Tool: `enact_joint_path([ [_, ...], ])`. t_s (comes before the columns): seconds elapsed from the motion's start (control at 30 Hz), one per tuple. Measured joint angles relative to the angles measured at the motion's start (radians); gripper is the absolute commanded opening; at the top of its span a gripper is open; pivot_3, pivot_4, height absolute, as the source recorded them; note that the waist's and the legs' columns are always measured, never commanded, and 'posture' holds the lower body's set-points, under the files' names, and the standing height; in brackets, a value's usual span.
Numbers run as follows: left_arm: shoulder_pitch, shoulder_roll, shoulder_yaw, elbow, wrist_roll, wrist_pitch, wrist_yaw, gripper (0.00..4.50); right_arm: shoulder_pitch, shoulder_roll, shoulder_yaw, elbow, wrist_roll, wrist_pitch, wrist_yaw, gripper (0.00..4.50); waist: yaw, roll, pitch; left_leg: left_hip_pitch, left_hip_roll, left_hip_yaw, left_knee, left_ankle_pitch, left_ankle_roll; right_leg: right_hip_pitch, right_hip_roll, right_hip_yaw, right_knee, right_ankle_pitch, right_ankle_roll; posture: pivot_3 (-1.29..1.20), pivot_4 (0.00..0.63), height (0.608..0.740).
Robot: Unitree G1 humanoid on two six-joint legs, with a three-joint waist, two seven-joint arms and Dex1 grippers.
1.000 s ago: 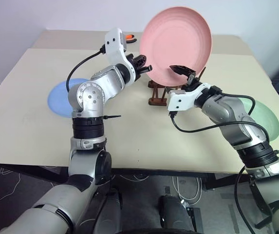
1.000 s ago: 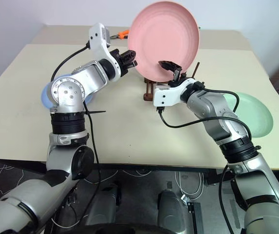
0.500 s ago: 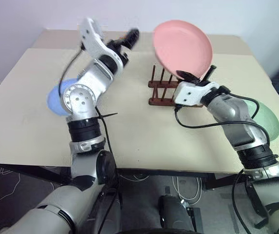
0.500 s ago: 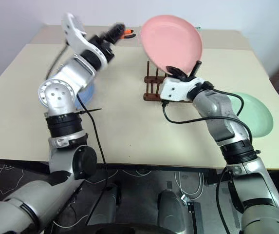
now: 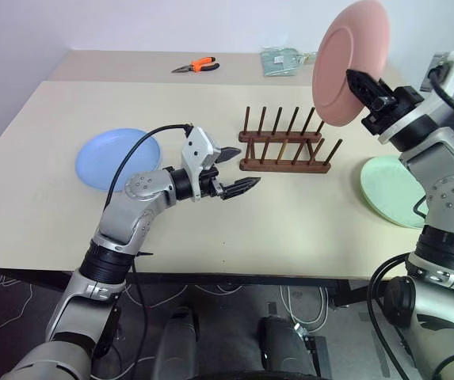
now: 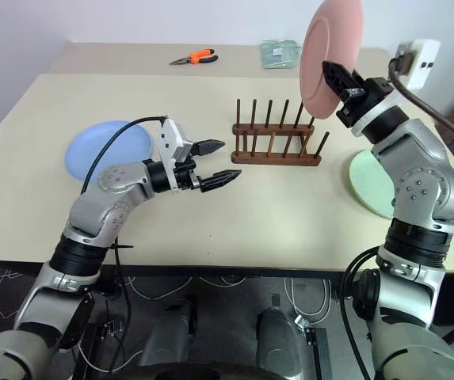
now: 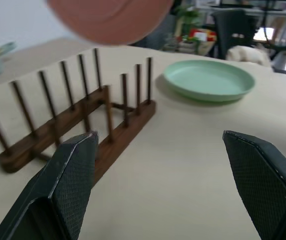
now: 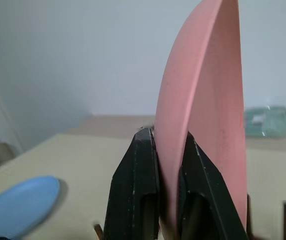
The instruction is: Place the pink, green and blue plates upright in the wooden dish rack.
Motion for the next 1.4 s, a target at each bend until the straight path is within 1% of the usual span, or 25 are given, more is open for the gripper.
enact_joint_path([
  [0.17,0.03,-0.02,-0.002,-0.058,-0.004,0.016,-0.016,4.08,0.0,-0.001,0.005,0.068,-0.028,-0.034,-0.001,0.0,0.002,0.0,0.0,0.0,0.0,0.0,0.0,0.0,0.001,0.0,0.0,0.0,0.0,0.001,0.002,0.0,0.15,0.74],
  [0.37,0.071,-0.02,-0.003,-0.103,-0.004,0.039,-0.015,4.08,0.0,-0.003,0.013,0.119,-0.045,-0.043,-0.003,0.0,0.002,0.0,0.0,0.0,0.0,0.0,0.0,0.0,0.001,0.0,0.0,0.0,0.0,0.001,0.002,0.0,0.15,0.74],
  [0.5,0.073,-0.022,-0.003,-0.125,-0.003,0.045,-0.014,4.12,0.001,-0.005,0.02,0.152,-0.06,-0.032,-0.016,1.61,0.002,0.0,0.0,0.0,0.0,0.0,0.0,0.0,0.001,0.0,0.0,0.0,0.0,0.001,0.002,0.0,0.15,0.74],
  [0.6,0.079,-0.022,-0.004,-0.136,0.001,0.047,-0.014,4.12,0.006,-0.005,0.032,0.153,-0.107,-0.077,-0.039,2.99,0.002,0.0,0.0,0.0,0.0,0.0,0.0,0.0,0.001,0.0,0.0,0.0,0.0,0.001,0.002,0.0,0.15,0.74],
  [0.8,0.092,-0.032,-0.006,-0.141,0.01,0.059,-0.012,4.12,0.014,-0.02,0.019,0.186,-0.215,-0.25,-0.101,2.99,0.005,0.0,0.0,0.0,0.0,0.0,0.0,0.0,0.001,0.0,0.0,0.0,0.0,0.001,0.002,0.0,0.15,0.74],
  [0.9,0.093,-0.036,-0.006,-0.141,0.014,0.059,-0.011,4.12,0.044,-0.046,-0.06,0.185,-0.194,-0.286,-0.111,3.84,0.011,0.0,0.0,-0.001,0.0,0.0,0.0,0.0,0.001,0.001,0.0,0.0,-0.001,0.001,0.002,0.0,0.15,0.74],
  [0.93,0.095,-0.034,-0.007,-0.141,0.02,0.058,-0.011,4.12,0.071,-0.067,-0.097,0.178,-0.182,-0.286,-0.111,4.27,0.014,0.0,0.0,-0.001,0.0,0.0,0.0,0.0,0.001,0.001,0.0,0.0,-0.001,0.001,0.002,0.0,0.15,0.74],
  [0.97,0.097,-0.033,-0.007,-0.14,0.025,0.057,-0.012,4.12,0.11,-0.098,-0.123,0.173,-0.182,-0.285,-0.11,4.46,0.016,0.0,0.0,-0.001,0.0,0.0,0.0,-0.001,0.001,0.002,0.0,0.0,-0.002,0.0,0.002,0.0,0.15,0.74],
  [1.07,0.108,-0.024,-0.006,-0.133,0.034,0.055,-0.018,4.12,0.293,-0.176,-0.157,0.121,-0.196,-0.275,-0.067,4.46,0.01,0.0,0.0,0.0,0.0,0.0,0.0,-0.001,0.002,0.001,0.0,0.0,-0.002,0.0,0.001,0.0,0.15,0.74],
  [1.13,0.108,-0.029,-0.011,-0.126,0.037,0.054,-0.024,4.12,0.396,-0.18,-0.143,0.067,-0.198,-0.259,-0.026,4.46,-0.002,0.003,-0.001,0.001,0.0,0.0,0.001,-0.001,0.002,0.001,0.0,0.0,-0.001,-0.001,0.0,0.0,0.15,0.74],
  [1.2,0.105,-0.03,-0.03,-0.121,0.048,0.042,-0.04,4.12,0.507,-0.213,-0.059,0.015,-0.264,-0.27,0.014,4.46,-0.016,0.005,-0.002,0.001,0.0,0.0,0.002,-0.001,0.001,0.002,0.0,0.001,-0.001,-0.002,-0.002,0.0,0.15,0.74],
  [1.27,0.102,-0.037,-0.047,-0.113,0.057,0.034,-0.052,4.12,0.594,-0.248,0.04,0.006,-0.374,-0.313,0.029,4.46,-0.02,0.005,-0.002,0.001,0.0,0.0,0.003,-0.001,0.001,0.002,0.0,0.001,-0.001,-0.002,-0.002,0.0,0.15,0.74],
  [1.37,0.097,-0.042,-0.057,-0.098,0.069,0.029,-0.062,4.12,0.624,-0.242,0.126,0.017,-0.463,-0.335,0.018,4.46,-0.022,0.006,-0.003,0.001,0.0,0.0,0.003,-0.001,0.002,0.001,0.0,0.002,-0.001,-0.001,-0.003,0.0,0.15,0.74],
  [1.4,0.095,-0.044,-0.061,-0.096,0.073,0.024,-0.063,4.12,0.621,-0.242,0.141,0.02,-0.484,-0.34,0.011,4.23,-0.019,0.006,-0.003,0.001,0.0,0.0,0.003,-0.001,0.002,0.001,0.0,0.002,-0.001,-0.002,-0.003,0.0,0.15,0.74],
])
